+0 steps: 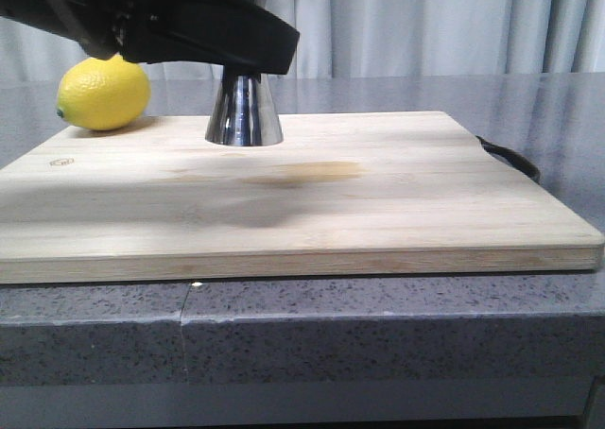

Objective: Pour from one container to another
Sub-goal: 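Set the beaker back on the board with the right gripper, then open the right gripper and withdraw it from the beaker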

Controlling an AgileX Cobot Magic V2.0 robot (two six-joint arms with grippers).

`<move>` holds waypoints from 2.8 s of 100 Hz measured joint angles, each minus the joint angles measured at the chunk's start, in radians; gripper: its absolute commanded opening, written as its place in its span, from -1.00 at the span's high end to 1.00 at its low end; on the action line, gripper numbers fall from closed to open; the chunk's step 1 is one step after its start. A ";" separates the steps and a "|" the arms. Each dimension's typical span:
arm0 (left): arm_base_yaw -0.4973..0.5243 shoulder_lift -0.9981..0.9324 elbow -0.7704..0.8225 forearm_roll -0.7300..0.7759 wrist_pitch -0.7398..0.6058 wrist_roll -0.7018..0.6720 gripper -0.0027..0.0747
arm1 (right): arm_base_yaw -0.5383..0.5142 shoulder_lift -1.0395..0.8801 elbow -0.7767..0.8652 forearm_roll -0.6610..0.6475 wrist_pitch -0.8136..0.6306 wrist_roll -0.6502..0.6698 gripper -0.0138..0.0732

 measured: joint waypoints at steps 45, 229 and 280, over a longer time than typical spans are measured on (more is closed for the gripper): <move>0.000 0.000 0.000 0.000 -0.013 0.000 0.98 | -0.214 0.268 0.043 0.249 -0.284 0.004 0.22; 0.000 0.000 0.000 0.000 -0.039 0.000 0.98 | -0.219 0.518 -0.063 0.359 -0.641 -0.081 -0.64; 0.037 0.004 0.000 -0.168 -0.135 0.196 0.98 | -0.202 0.076 -0.130 0.355 -0.741 -0.079 -0.63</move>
